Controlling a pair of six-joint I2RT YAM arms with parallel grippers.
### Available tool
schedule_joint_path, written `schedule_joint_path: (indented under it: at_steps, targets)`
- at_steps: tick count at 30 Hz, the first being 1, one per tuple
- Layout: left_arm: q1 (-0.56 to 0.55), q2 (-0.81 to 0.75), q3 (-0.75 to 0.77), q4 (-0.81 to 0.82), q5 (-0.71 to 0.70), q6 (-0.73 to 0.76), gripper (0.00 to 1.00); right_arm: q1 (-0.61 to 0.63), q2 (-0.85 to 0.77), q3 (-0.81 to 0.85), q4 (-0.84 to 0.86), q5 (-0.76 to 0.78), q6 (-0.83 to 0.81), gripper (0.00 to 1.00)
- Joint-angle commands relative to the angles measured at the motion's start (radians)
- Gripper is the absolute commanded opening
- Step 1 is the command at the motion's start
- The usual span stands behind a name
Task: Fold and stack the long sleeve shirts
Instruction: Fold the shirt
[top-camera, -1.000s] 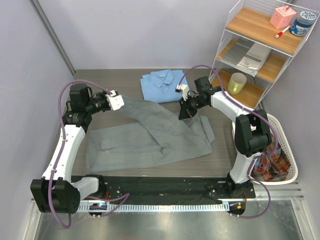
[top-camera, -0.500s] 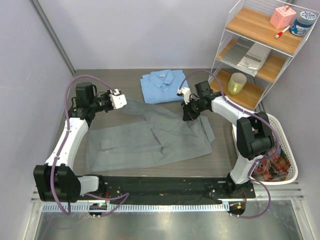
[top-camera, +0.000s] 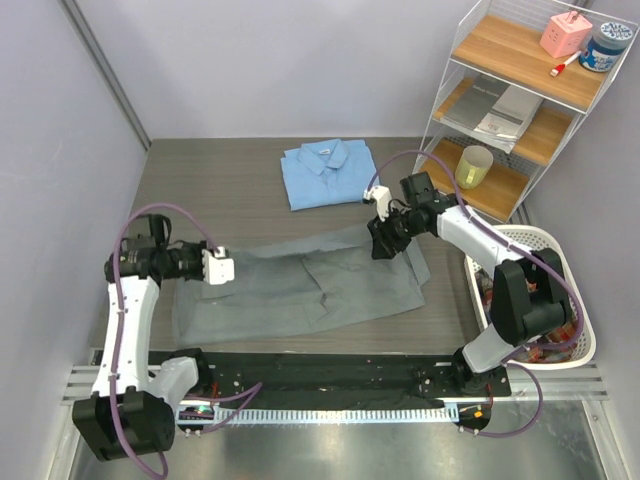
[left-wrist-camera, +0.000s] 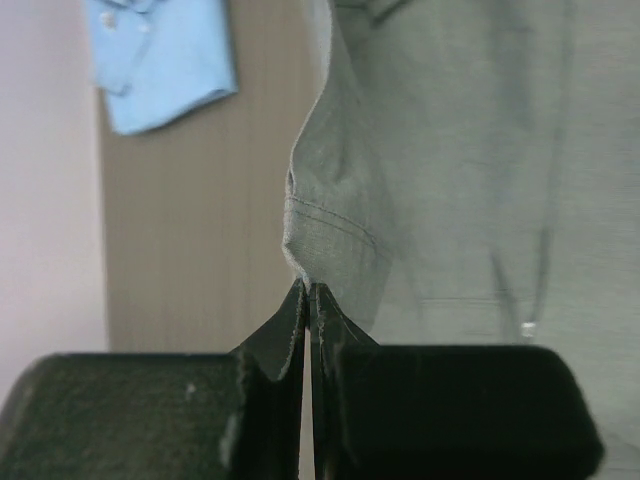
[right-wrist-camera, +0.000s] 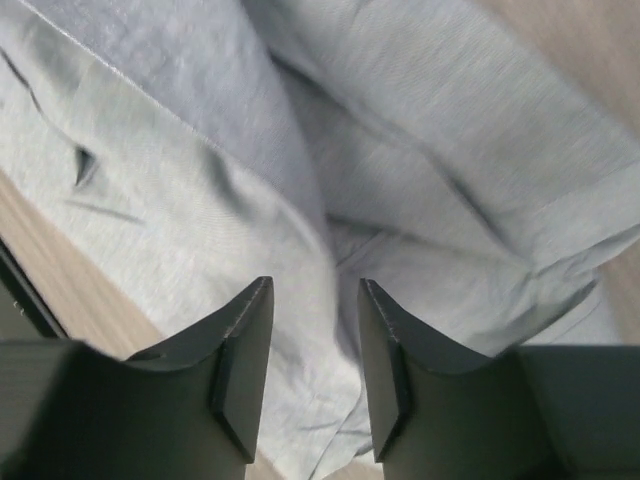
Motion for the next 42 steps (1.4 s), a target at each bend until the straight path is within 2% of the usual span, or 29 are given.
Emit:
schedule_joint_path:
  at_steps: [1, 4, 8, 10, 14, 19, 24, 25, 28, 30, 31, 32, 33, 34, 38, 39, 42]
  targets:
    - [0.029, -0.044, -0.124, -0.182, 0.021, 0.201, 0.0, 0.004, -0.023, -0.057, -0.066, 0.02, -0.046, 0.49]
    - [0.029, -0.079, -0.216, -0.216, 0.003, 0.259, 0.0, 0.004, -0.026, -0.081, -0.079, 0.048, -0.066, 0.47]
    - [0.035, -0.133, -0.291, -0.219, -0.106, 0.256, 0.0, 0.002, -0.104, -0.126, -0.15, 0.043, -0.164, 0.48]
    - [0.056, -0.141, -0.291, -0.206, -0.116, 0.243, 0.0, 0.002, -0.142, -0.149, -0.168, 0.046, -0.196, 0.52]
    - [0.064, -0.167, -0.216, -0.141, -0.088, 0.144, 0.0, 0.002, -0.162, -0.187, -0.185, 0.08, -0.21, 0.51]
    - [0.076, -0.138, -0.147, -0.184, -0.157, 0.175, 0.0, 0.002, -0.144, -0.207, -0.187, 0.114, -0.219, 0.38]
    - [0.089, -0.125, -0.281, -0.146, -0.26, 0.299, 0.0, 0.001, -0.153, -0.21, -0.214, 0.114, -0.231, 0.34]
    - [0.089, -0.131, -0.318, -0.118, -0.284, 0.305, 0.02, 0.001, -0.159, -0.209, -0.228, 0.108, -0.231, 0.34]
    - [0.089, -0.16, -0.415, -0.051, -0.354, 0.353, 0.36, 0.001, -0.178, -0.179, -0.263, 0.073, -0.227, 0.35]
    - [0.09, -0.168, -0.418, -0.043, -0.362, 0.277, 0.42, 0.002, -0.182, -0.146, -0.271, 0.045, -0.212, 0.35]
    - [0.092, -0.164, -0.385, -0.055, -0.359, 0.237, 0.49, 0.001, -0.184, -0.132, -0.271, 0.033, -0.187, 0.35]
    - [0.093, -0.142, -0.353, -0.077, -0.34, 0.201, 0.51, 0.001, -0.182, -0.104, -0.27, 0.021, -0.173, 0.35]
    - [0.096, -0.127, -0.318, -0.122, -0.326, 0.118, 0.57, 0.002, -0.178, -0.091, -0.265, -0.002, -0.156, 0.35]
    - [0.098, -0.109, -0.231, -0.156, -0.309, 0.077, 0.62, 0.002, -0.166, -0.071, -0.259, -0.013, -0.141, 0.35]
    - [0.099, 0.043, -0.042, -0.297, -0.184, -0.033, 0.7, 0.004, -0.115, -0.058, -0.202, 0.0, -0.063, 0.35]
    - [0.099, 0.068, -0.015, -0.296, -0.159, -0.056, 0.76, 0.004, -0.097, -0.06, -0.172, 0.02, -0.051, 0.34]
    - [0.081, 0.146, 0.028, -0.25, -0.097, -0.126, 0.8, -0.001, -0.038, -0.037, -0.144, 0.066, -0.011, 0.35]
